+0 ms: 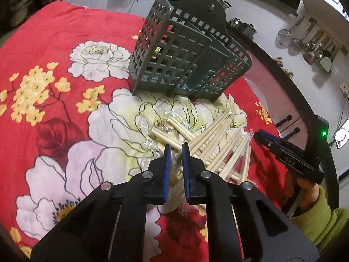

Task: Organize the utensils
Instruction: 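Close the left gripper on a wrapped chopstick while the right tool approaches the pile, then grasp a wrapped chopstick with the right gripper while the left gripper lifts its chopstick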

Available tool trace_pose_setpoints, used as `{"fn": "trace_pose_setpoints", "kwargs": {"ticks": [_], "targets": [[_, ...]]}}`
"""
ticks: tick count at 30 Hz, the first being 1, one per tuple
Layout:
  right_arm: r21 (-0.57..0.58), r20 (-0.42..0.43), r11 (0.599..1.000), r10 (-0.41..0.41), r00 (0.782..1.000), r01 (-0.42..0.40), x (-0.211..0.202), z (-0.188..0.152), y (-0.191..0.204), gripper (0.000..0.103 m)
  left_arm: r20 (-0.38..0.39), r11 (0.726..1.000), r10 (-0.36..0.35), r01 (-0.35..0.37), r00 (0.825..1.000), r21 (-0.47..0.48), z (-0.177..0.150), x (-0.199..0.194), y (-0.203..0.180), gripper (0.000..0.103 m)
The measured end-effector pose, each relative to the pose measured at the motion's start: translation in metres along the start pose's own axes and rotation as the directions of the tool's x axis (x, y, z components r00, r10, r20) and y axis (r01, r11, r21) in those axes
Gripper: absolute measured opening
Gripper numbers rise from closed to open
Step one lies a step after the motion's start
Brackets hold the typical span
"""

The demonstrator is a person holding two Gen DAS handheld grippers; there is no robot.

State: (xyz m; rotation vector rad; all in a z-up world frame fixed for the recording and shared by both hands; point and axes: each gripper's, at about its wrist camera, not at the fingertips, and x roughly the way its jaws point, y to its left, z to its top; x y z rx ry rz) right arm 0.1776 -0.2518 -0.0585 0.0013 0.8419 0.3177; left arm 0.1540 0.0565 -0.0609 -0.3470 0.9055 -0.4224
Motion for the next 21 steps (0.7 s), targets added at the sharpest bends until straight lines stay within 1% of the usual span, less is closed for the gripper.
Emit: {"fn": "trace_pose_setpoints", "kwargs": {"ticks": [2,6,7,8,9,10,11,12,16,21], "targets": [[0.02,-0.017,1.0,0.017,1.0,-0.017,0.006,0.004,-0.004,0.037,0.01,1.0,0.003,-0.003,1.0,-0.006,0.004,-0.001,0.002,0.006],[0.038,-0.044,0.999,0.011,0.999,-0.01,0.016,0.009,-0.012,0.037,0.034,1.0,0.01,-0.01,0.999,-0.002,0.01,-0.004,0.002,0.006],[0.045,-0.049,0.999,0.018,0.999,-0.015,0.017,0.009,-0.014,0.035,0.042,1.0,0.008,-0.008,0.999,-0.001,0.012,-0.006,0.002,0.006],[0.054,-0.055,0.998,0.031,0.998,-0.028,0.019,0.01,-0.016,0.027,0.047,1.0,0.01,-0.01,0.999,-0.001,0.013,-0.006,0.002,0.006],[0.062,-0.057,0.997,0.044,0.997,-0.041,0.021,0.01,-0.017,0.023,0.051,1.0,0.012,-0.012,0.999,0.0,0.014,-0.007,0.002,0.006],[0.073,-0.057,0.996,0.06,0.997,-0.055,0.021,0.009,-0.019,0.013,0.055,1.0,0.013,-0.013,0.998,0.0,0.015,-0.008,0.002,0.006],[0.095,-0.053,0.993,0.077,0.996,-0.072,0.021,0.009,-0.023,0.005,0.059,1.0,0.012,-0.012,0.998,0.0,0.016,-0.008,0.001,0.005],[0.106,-0.046,0.991,0.081,0.996,-0.075,0.02,0.01,-0.025,0.003,0.062,1.0,0.011,-0.011,0.998,0.001,0.017,-0.008,0.002,0.005],[0.108,0.017,0.993,0.054,0.998,-0.055,0.009,0.015,-0.03,0.003,0.09,1.0,0.008,-0.009,0.996,0.006,0.022,-0.013,0.0,0.004],[0.088,0.09,0.995,0.043,0.995,-0.051,-0.011,0.03,-0.031,0.003,0.134,0.999,0.015,-0.018,0.991,0.028,0.031,-0.023,-0.007,0.002]]}}
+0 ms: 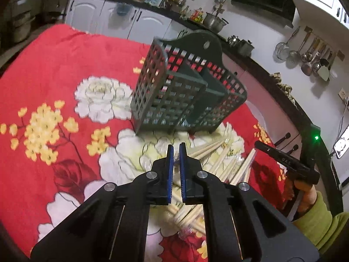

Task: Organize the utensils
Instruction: 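Grasp a wrapped chopstick with the right gripper while the left gripper lifts its chopstick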

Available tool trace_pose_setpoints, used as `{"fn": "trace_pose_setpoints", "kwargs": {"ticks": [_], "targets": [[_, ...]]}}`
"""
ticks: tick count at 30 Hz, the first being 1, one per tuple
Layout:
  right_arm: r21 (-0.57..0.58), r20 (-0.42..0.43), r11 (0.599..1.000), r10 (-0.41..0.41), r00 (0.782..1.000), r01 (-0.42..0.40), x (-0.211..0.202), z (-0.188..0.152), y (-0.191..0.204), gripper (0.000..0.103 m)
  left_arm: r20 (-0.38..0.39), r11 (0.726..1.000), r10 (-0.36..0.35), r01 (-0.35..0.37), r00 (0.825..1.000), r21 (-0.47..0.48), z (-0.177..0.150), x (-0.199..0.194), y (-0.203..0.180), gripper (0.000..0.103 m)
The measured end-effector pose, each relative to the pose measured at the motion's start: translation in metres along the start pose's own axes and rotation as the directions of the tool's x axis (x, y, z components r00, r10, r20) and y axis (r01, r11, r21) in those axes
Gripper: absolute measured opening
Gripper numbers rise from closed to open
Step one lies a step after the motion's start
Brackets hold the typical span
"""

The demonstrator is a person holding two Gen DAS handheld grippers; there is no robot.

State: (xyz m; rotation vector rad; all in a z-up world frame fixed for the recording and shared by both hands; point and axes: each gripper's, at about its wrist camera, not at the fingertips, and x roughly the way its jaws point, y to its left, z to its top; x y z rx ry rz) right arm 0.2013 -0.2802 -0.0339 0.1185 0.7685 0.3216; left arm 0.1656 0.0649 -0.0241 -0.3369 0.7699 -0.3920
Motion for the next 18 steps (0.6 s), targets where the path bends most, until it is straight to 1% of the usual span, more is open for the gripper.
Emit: {"fn": "trace_pose_setpoints", "kwargs": {"ticks": [3,6,12,16,18], "targets": [[-0.039,0.038,0.999,-0.013,0.999,0.014,-0.011,0.011,0.004,0.003,0.035,1.0,-0.011,0.01,0.999,0.018,0.007,-0.006,-0.007,0.002],[-0.054,0.051,0.998,-0.02,0.998,0.023,-0.016,0.02,0.005,0.002,0.058,0.999,-0.018,0.016,0.998,0.037,0.014,-0.01,-0.015,0.001],[-0.098,0.116,0.995,0.008,0.993,0.003,-0.038,0.037,0.018,0.002,0.098,0.995,-0.048,0.039,0.994,0.088,0.028,-0.018,-0.037,0.001],[-0.127,0.161,0.992,0.028,0.987,-0.008,-0.054,0.047,0.029,0.002,0.12,0.992,-0.067,0.053,0.99,0.114,0.038,-0.021,-0.05,0.001],[-0.146,0.195,0.989,0.051,0.979,-0.023,-0.065,0.052,0.036,0.002,0.132,0.99,-0.077,0.06,0.988,0.13,0.043,-0.023,-0.057,0.001]]}}
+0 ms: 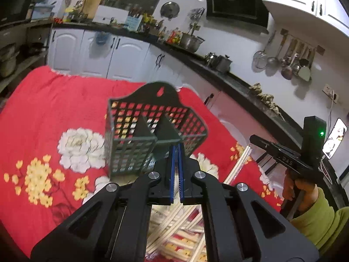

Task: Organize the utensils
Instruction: 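Grasp a wrapped chopstick with the right gripper while the left gripper lifts its chopstick, then carry both held chopsticks up over the green caddy with both grippers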

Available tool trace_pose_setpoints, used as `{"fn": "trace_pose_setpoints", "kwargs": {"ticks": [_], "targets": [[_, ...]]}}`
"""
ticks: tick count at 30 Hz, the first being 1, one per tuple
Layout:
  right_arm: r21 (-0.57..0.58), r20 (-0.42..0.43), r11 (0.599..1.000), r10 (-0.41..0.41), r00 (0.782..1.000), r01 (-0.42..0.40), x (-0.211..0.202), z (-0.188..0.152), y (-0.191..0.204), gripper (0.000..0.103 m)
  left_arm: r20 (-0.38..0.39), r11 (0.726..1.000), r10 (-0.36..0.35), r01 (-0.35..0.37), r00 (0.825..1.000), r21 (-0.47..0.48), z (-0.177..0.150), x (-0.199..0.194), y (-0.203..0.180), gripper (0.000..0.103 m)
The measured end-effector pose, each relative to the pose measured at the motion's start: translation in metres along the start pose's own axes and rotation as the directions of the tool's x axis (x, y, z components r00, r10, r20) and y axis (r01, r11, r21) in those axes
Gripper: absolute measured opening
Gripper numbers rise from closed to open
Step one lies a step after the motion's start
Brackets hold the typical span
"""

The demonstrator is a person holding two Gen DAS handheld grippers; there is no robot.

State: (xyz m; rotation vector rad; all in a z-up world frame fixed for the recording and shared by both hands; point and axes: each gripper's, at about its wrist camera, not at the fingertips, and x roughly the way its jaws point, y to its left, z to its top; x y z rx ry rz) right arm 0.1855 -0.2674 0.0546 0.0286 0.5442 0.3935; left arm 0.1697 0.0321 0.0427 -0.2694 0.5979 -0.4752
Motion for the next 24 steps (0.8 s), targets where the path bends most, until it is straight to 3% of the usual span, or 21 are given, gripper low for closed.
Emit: {"fn": "trace_pose_setpoints", "kwargs": {"ticks": [14,24], "targets": [[-0.08,0.159,0.997,0.036,0.987,-0.024,-0.048,0.044,0.031,0.002,0.096,0.995,-0.079,0.072,0.992,0.075,0.038,-0.027,-0.035,0.0],[-0.098,0.239,0.994,0.068,0.969,-0.046,-0.069,0.071,0.042,0.002,0.206,0.988,-0.119,0.096,0.971,0.118,0.074,-0.064,-0.053,0.0]]}}
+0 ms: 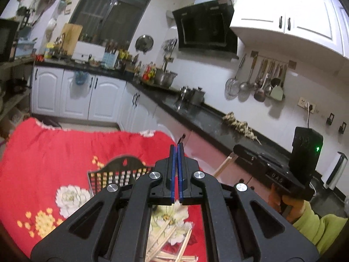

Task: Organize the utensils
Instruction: 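Carry both held chopsticks up over the green caddy with both grippers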

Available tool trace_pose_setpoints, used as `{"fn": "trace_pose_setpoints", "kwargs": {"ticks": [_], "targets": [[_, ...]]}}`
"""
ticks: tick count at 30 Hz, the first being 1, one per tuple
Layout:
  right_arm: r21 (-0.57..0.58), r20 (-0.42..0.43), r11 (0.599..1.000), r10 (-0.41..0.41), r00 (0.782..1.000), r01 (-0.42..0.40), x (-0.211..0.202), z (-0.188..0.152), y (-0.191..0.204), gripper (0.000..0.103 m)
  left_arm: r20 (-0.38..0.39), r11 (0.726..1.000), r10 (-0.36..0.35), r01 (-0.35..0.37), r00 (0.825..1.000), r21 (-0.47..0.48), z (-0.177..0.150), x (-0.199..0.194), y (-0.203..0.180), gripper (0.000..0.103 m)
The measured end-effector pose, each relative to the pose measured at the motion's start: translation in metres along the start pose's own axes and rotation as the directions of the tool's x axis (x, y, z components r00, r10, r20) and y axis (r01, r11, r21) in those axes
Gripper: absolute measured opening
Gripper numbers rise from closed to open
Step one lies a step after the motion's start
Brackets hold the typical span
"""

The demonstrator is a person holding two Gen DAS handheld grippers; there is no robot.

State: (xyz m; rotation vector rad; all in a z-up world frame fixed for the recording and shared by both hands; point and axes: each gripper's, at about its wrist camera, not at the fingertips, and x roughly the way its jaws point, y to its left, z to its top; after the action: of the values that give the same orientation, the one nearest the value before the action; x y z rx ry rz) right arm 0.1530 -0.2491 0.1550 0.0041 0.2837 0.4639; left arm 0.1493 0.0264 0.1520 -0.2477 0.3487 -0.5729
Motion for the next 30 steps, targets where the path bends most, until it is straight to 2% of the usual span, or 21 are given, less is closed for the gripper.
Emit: {"fn": "trace_pose_setpoints", "kwargs": {"ticks": [13,22,30], "targets": [[-0.041,0.107,0.998,0.043,0.993,-0.039,0.002,0.053,0.02,0.002,0.096,0.997,0.014,-0.02,0.995,0.069,0.049,-0.012,-0.014,0.0],[-0.037,0.147,0.998,0.053,0.988,-0.048,0.023,0.088,0.013,0.002,0.073,0.996,0.046,-0.052,0.996,0.073,0.057,0.001,-0.004,0.0],[-0.029,0.103,0.998,0.051,0.993,-0.049,0.054,0.087,0.007,0.002,0.037,0.998,0.057,-0.058,0.998,0.037,0.049,0.013,0.01,0.0]]}}
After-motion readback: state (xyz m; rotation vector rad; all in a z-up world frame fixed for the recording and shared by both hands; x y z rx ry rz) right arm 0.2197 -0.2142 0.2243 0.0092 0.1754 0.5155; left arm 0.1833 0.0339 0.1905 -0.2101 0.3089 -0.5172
